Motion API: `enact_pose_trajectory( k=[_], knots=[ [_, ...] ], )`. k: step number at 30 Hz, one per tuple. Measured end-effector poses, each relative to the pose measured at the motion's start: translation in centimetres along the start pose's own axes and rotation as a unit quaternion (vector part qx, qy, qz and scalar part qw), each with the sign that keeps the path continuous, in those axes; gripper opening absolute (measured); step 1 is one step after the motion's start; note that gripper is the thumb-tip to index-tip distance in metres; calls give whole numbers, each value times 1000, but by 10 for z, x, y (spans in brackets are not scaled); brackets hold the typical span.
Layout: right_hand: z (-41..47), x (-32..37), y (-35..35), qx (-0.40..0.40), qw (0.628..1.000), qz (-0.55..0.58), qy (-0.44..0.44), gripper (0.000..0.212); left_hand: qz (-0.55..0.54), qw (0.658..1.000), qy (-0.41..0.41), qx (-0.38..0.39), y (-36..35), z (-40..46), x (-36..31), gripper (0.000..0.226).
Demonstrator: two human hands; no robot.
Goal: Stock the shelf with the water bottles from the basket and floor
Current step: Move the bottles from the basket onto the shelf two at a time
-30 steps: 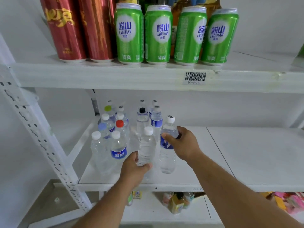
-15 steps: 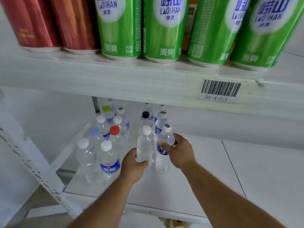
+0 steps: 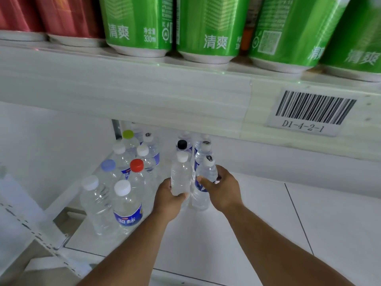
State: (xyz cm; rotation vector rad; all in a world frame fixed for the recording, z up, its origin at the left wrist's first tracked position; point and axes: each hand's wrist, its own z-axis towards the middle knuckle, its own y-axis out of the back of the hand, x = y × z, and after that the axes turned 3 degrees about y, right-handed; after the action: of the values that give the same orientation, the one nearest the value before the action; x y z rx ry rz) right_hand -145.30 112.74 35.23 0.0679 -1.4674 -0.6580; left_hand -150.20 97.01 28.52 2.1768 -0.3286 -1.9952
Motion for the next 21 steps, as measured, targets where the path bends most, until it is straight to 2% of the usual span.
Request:
enact_pose_trajectory(
  k=[12,21],
  knots=[
    [3,-2,-1,0,1000,5,-1,16,5,999,-7,36,-2,13,4,53],
    [-2,-6,-1,29,999,3,-23,36,24,1000,-7,18,-6,9,10,64]
  ],
)
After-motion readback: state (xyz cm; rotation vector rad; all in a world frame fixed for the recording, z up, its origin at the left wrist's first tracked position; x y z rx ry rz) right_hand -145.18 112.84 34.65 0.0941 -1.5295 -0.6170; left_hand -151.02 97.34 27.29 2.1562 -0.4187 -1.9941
